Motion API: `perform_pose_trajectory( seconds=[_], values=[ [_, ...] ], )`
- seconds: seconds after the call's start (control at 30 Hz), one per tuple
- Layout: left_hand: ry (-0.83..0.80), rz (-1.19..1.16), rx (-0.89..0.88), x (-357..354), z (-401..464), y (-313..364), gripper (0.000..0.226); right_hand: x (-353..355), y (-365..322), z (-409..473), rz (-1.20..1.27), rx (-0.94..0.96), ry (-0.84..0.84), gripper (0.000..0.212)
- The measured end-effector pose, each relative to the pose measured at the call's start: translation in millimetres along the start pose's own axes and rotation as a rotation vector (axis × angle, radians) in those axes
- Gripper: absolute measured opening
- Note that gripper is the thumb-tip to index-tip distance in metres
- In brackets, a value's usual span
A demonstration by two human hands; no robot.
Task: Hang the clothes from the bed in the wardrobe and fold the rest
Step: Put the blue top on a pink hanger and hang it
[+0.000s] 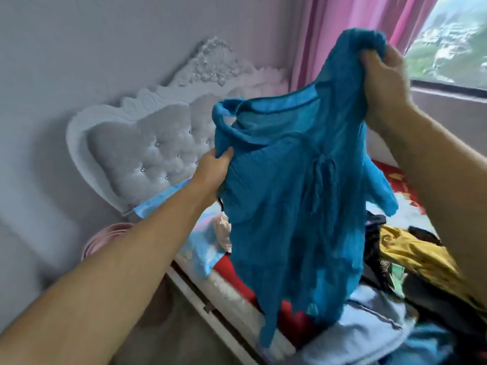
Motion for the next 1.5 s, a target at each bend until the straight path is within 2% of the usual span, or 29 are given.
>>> perform_pose_trajectory(
  seconds=[0.07,0.13,0.23,0.3,0.37,0.43,0.5,0.57,0.6,0.7,0.8,1.0,1.13,1.27,1.4,1.5],
  values=[
    [-0.007,0.127,0.036,17,-26,7,0.026,-28,-48,-24,0.038,0.027,-0.063,0.019],
    [-0.081,0.238,0.1,31,-59,7,0.033,-57,-84,-57,0.035,0.029,-0.14,0.02],
    [-0.23,0.5,0.065,42,-106,14,0.014,-91,-112,-100,0.072,-0.056,-0.242,0.016],
    [-0.243,0.565,-0.007,53,-127,22,0.012,-106,-117,-125,0.096,-0.138,-0.304,0.016],
    [-0.2,0.401,0.014,75,-144,24,0.022,-121,-113,-150,0.141,-0.245,-0.372,0.014],
    [-0.165,0.011,0.102,100,-154,20,0.031,-131,-99,-170,0.242,-0.37,-0.402,0.013],
    [-0.167,-0.327,0.184,132,-174,11,0.029,-149,-81,-196,0.365,-0.502,-0.45,0.018],
    [-0.181,-0.457,0.199,156,-196,6,0.023,-166,-62,-218,0.447,-0.597,-0.498,0.022],
    [-0.139,-0.503,0.189,176,-209,2,0.024,-180,-53,-233,0.467,-0.648,-0.532,0.023],
    [0.092,-0.626,0.142,236,-237,-6,0.022,-206,-20,-270,0.404,-0.736,-0.589,0.02],
    [0.294,-0.523,0.052,303,-282,1,0.027,-241,3,-317,0.39,-0.771,-0.702,0.022],
    [0.604,0.038,0.08,412,-367,12,0.033,-290,19,-386,0.467,-0.808,-0.762,0.018],
    [0.775,0.016,0.087,482,-411,22,0.03,-338,8,-422,0.378,-0.766,-0.897,0.019],
    [0.819,-0.004,0.064,540,-429,38,0.028,-408,-4,-459,0.276,-0.702,-1.005,0.015],
    [0.768,0.026,0.073,591,-426,54,0.03,-484,-16,-494,0.171,-0.627,-1.106,0.011],
    [0.722,0.077,0.09,626,-420,65,0.034,-540,-19,-520,0.051,-0.55,-1.106,0.011]
  ],
)
Point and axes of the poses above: each hand's wrist, its own z-axis towards the middle knuckle, its own x-axis out of the back of the hand, y = z × x, the point moved 10 cm from there along z, towards the middle knuckle, and after that the axes turned 8 degrees about z, right-handed, at the moved point
